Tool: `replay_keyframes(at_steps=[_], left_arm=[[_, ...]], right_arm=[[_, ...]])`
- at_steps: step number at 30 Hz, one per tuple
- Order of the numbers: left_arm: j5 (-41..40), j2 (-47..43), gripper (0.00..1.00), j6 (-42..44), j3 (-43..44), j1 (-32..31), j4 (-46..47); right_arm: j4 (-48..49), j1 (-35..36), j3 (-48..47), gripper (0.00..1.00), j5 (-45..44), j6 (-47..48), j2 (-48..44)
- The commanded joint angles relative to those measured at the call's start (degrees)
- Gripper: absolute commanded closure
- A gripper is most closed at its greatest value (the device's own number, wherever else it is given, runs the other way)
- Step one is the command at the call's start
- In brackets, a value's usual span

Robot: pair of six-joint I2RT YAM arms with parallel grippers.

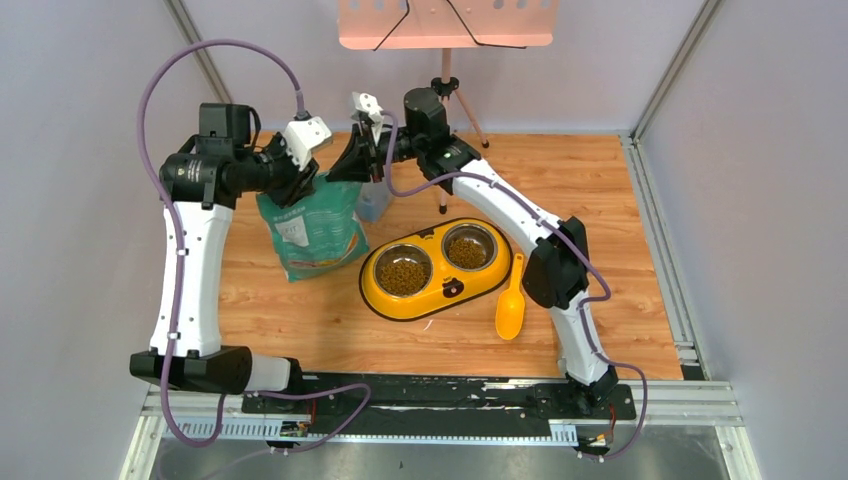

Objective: Serve the pet food

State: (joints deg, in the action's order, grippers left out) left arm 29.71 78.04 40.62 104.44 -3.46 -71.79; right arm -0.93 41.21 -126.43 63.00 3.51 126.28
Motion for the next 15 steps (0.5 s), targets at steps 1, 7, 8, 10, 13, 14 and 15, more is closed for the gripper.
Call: replay_keyframes(at_steps=[1,7,8,10,13,14,15], left_arm=[[-8.4,-3.0,0.51,-0.7,3.8,0.1,-4.2],[-14.3,-2.2,0.69,3.7,7.0,0.1,-11.0],[-14.5,-2.2,0.77,4.0,7.1,0.1,-11.6],[-15.5,-2.1,0.84,4.6,6.9,0.1,-12.2],[-18.2,-2.0,0.94,5.8,6.6,0.1,-12.5],[-18.8,-2.0,0.96,6.1,6.7,0.2,-12.7],[-18.7,-2.1,1.00,6.4,7.3,0.2,-12.7]], right_arm=[[-3.9,-0.8,0.5,1.00,-1.6,9.7,-5.4],[-4.0,-0.8,0.4,1.00,-1.7,10.4,-6.7],[-4.0,-0.8,0.4,1.00,-1.8,10.4,-6.7],[-4.0,-0.8,0.3,1.00,-2.0,10.2,-6.5],[-3.9,-1.1,0.2,1.00,-2.9,9.2,-6.4],[-3.6,-1.3,0.4,0.94,-3.2,7.7,-6.3],[-2.9,-1.8,0.7,0.73,-3.1,5.8,-6.1]])
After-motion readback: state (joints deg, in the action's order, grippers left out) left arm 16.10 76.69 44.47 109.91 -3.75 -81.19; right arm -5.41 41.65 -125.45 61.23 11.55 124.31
